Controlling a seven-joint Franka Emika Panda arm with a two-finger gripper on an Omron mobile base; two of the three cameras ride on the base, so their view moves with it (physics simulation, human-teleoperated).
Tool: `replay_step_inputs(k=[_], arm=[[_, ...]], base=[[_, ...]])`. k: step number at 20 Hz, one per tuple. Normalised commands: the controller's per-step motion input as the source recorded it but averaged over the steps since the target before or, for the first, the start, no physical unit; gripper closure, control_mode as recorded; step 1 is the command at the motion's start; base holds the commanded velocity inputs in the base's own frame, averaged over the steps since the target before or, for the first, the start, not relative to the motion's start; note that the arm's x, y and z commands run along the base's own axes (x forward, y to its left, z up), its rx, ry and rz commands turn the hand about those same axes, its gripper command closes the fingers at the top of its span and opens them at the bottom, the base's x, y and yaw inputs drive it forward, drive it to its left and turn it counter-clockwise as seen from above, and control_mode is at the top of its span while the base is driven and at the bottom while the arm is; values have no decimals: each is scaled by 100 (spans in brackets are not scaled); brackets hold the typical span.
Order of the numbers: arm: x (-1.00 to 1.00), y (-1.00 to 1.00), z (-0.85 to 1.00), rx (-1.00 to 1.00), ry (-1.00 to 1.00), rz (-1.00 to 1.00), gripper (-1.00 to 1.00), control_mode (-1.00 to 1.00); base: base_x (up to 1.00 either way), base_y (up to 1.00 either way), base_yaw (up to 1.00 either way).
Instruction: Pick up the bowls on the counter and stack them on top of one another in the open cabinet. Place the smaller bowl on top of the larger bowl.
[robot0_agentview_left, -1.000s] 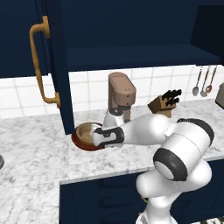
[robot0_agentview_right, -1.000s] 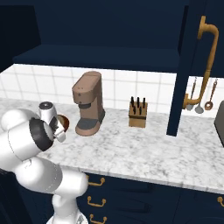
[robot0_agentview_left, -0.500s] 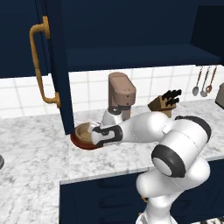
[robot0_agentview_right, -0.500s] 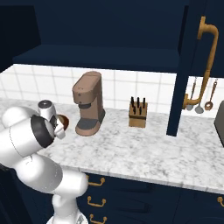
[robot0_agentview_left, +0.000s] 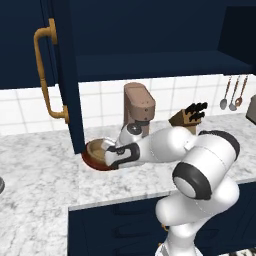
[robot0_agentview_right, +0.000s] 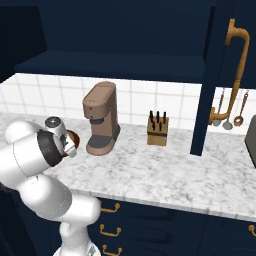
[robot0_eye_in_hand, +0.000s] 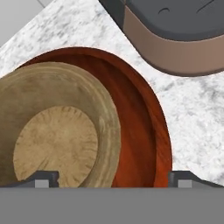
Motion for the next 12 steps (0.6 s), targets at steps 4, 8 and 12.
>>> replay_step_inputs(k=[4, 8, 12], arm=[[15, -3, -10, 1, 2, 0, -100, -100], [26, 0, -35, 0, 7, 0, -100, -100], [7, -3, -32, -2, 7, 0, -100, -100]], base=[[0, 0, 0], [0, 0, 0], [0, 0, 0]])
